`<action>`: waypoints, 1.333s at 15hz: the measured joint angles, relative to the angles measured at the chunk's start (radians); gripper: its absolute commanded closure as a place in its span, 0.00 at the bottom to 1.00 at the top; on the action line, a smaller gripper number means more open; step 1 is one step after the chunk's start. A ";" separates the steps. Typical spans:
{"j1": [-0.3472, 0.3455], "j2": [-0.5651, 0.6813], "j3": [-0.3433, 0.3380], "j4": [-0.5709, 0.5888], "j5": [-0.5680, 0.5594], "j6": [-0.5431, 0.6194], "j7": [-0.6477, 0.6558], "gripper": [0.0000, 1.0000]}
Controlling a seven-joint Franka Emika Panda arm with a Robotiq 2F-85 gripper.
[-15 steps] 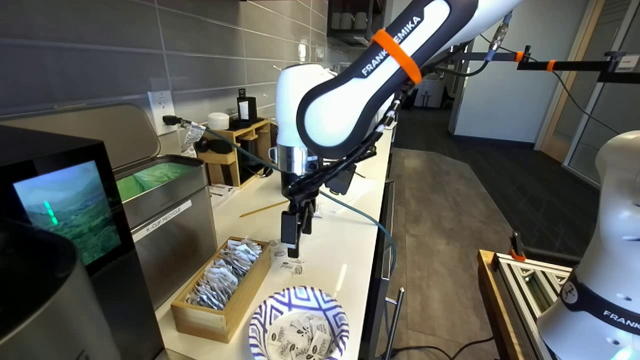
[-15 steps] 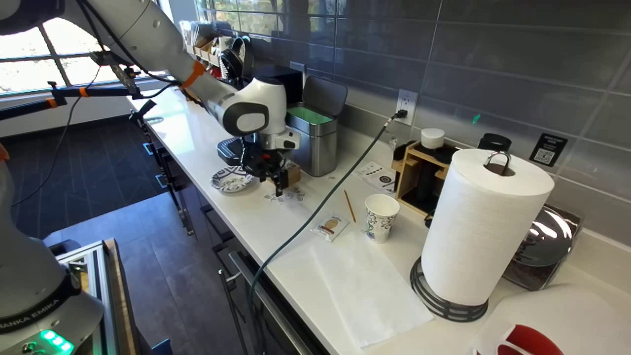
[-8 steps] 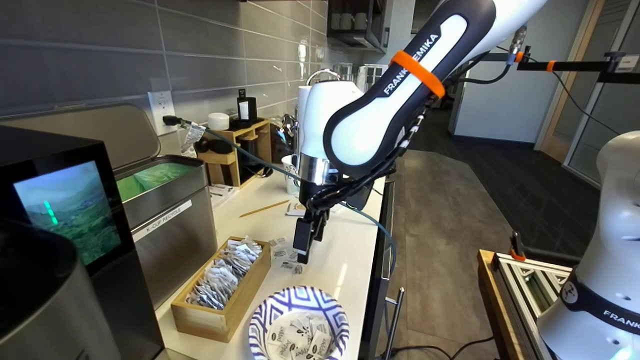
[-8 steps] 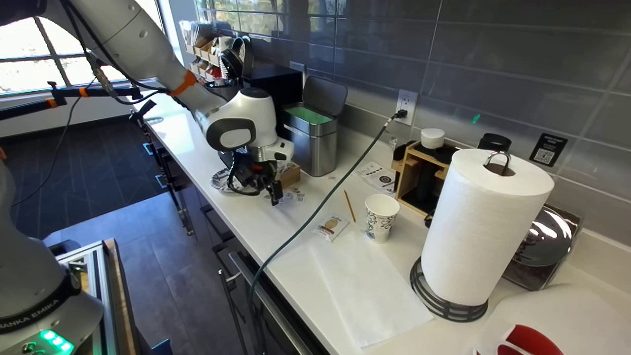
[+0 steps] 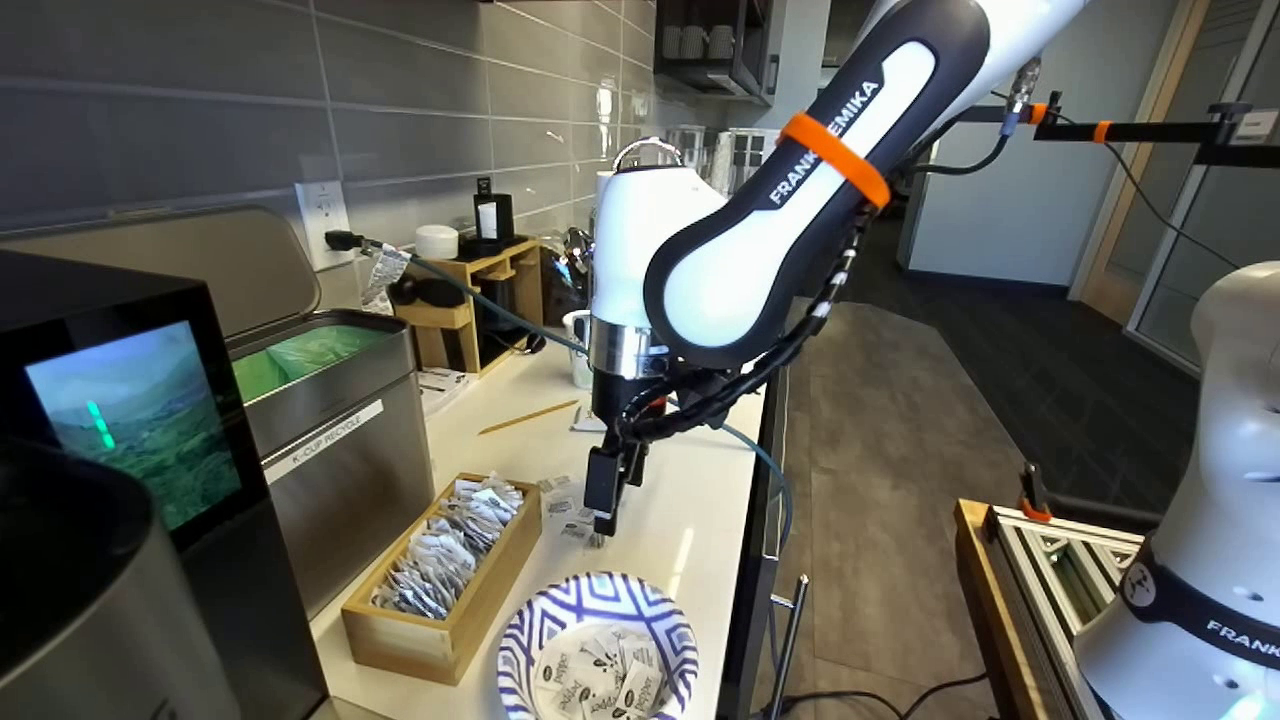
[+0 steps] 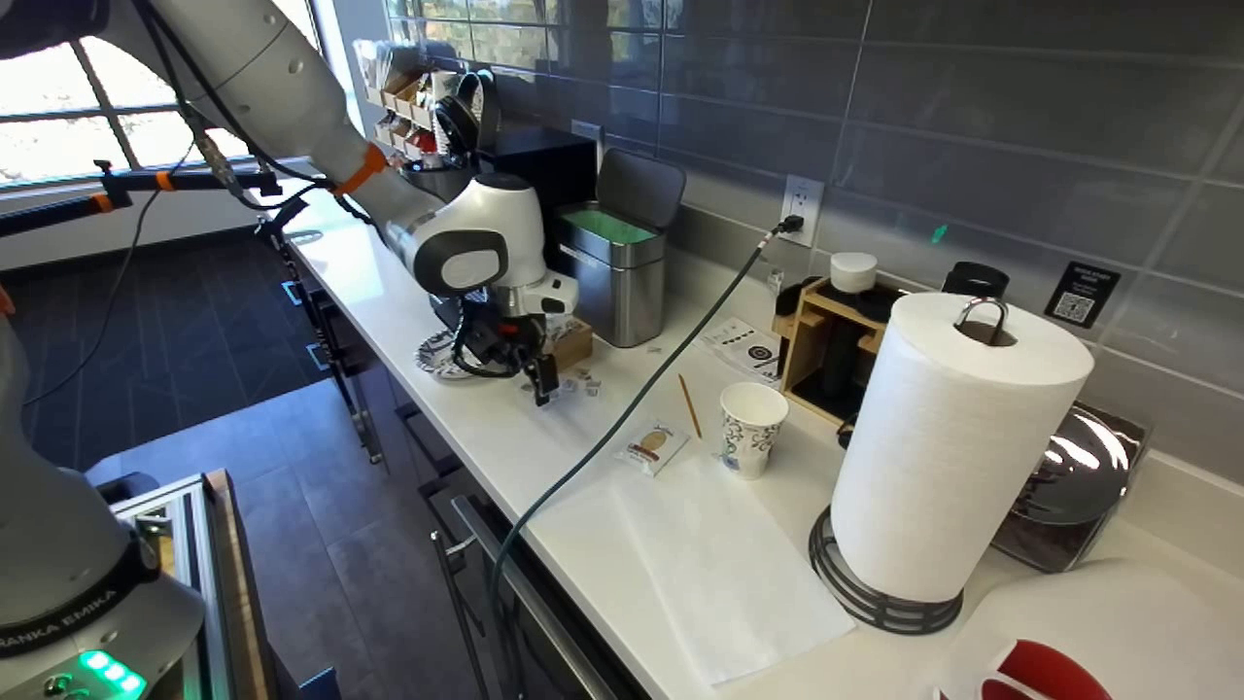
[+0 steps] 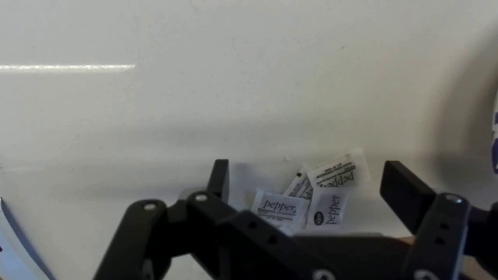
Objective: Put the objects on the plate
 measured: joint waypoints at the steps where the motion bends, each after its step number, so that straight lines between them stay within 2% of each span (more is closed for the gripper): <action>1: 0.000 0.003 0.000 0.000 -0.006 -0.002 0.000 0.00; 8: 0.004 0.035 -0.003 0.011 -0.042 -0.003 0.014 0.00; 12: 0.029 0.040 -0.005 0.042 -0.108 -0.005 0.070 0.00; 16: 0.058 0.065 -0.009 0.103 -0.170 -0.069 0.122 0.00; 20: 0.063 0.121 -0.012 0.187 -0.178 -0.140 0.131 0.00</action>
